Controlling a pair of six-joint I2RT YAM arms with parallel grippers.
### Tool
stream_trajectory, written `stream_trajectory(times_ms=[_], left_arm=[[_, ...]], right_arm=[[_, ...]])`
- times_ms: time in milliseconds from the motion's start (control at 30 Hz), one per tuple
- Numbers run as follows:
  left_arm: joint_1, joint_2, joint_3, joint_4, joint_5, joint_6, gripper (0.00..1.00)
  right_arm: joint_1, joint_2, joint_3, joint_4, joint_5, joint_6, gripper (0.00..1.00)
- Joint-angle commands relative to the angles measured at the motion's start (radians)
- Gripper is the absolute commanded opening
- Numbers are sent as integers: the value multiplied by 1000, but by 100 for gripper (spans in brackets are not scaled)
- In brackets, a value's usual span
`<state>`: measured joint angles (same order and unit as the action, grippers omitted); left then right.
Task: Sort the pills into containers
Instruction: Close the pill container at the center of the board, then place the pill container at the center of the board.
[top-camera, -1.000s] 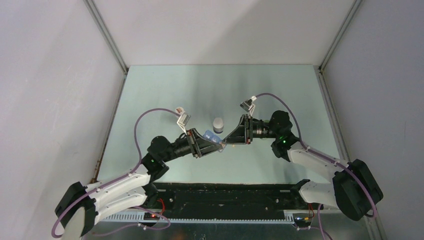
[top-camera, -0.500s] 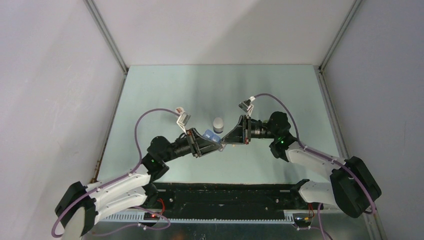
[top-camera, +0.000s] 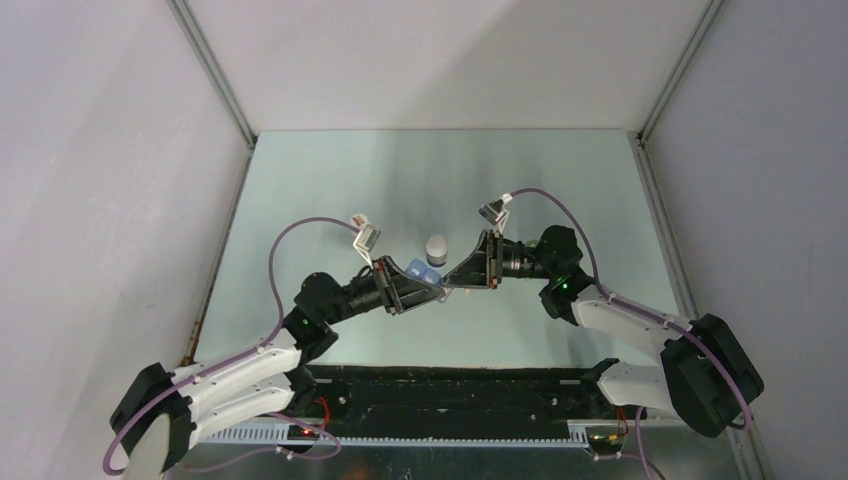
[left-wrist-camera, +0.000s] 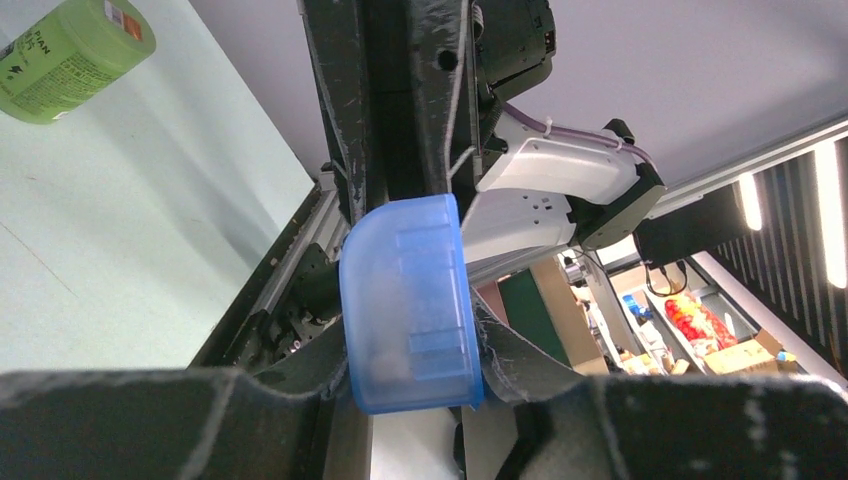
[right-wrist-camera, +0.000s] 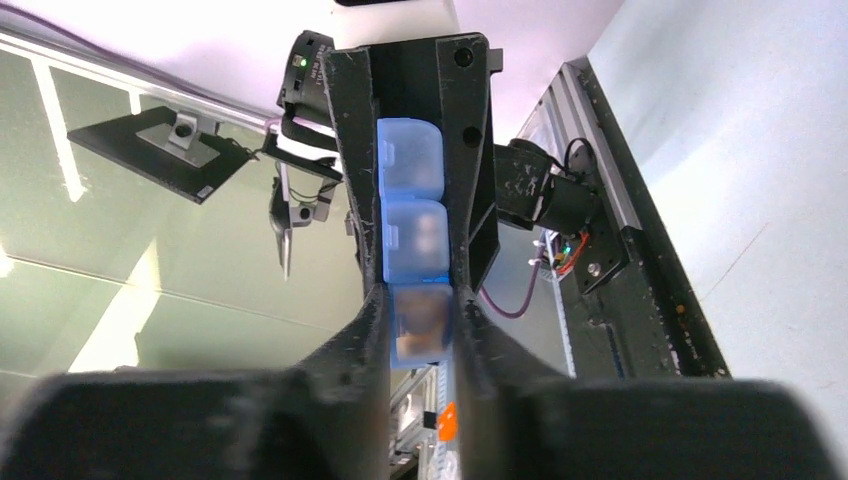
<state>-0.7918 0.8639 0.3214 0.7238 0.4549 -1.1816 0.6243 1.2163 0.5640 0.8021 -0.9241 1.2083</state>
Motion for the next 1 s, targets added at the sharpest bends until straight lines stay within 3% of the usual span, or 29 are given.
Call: stream_trajectory(times_ms=[0, 67, 133, 300, 467, 567, 633, 700, 767, 833, 967], left_arm=[[-3, -2, 4, 114, 9, 41, 0], [-1, 1, 2, 111, 10, 42, 0], [1, 2, -1, 104, 10, 44, 0], [7, 14, -2, 97, 11, 46, 1], [10, 21, -1, 86, 8, 49, 2], [14, 19, -1, 76, 5, 46, 5], [18, 17, -1, 69, -1, 45, 14], [20, 11, -1, 59, -9, 45, 38], [23, 2, -4, 44, -23, 49, 56], [26, -12, -7, 19, -42, 59, 68], [27, -57, -6, -61, -83, 93, 82]], right_arm=[[4, -12, -3, 28, 3, 77, 32], [3, -17, -3, 33, 10, 79, 40], [-1, -24, -3, 29, 15, 77, 41], [0, -25, -3, 6, 5, 57, 30], [5, -38, -3, -23, 7, 31, 26], [9, -41, -3, -28, 2, 22, 12], [13, -41, -3, -27, 0, 16, 1], [17, -41, -3, -36, 8, 7, 0], [17, -42, -3, -51, 18, -5, 0], [16, -41, -3, -66, 31, -17, 0], [14, -39, -3, -101, 59, -38, 0]])
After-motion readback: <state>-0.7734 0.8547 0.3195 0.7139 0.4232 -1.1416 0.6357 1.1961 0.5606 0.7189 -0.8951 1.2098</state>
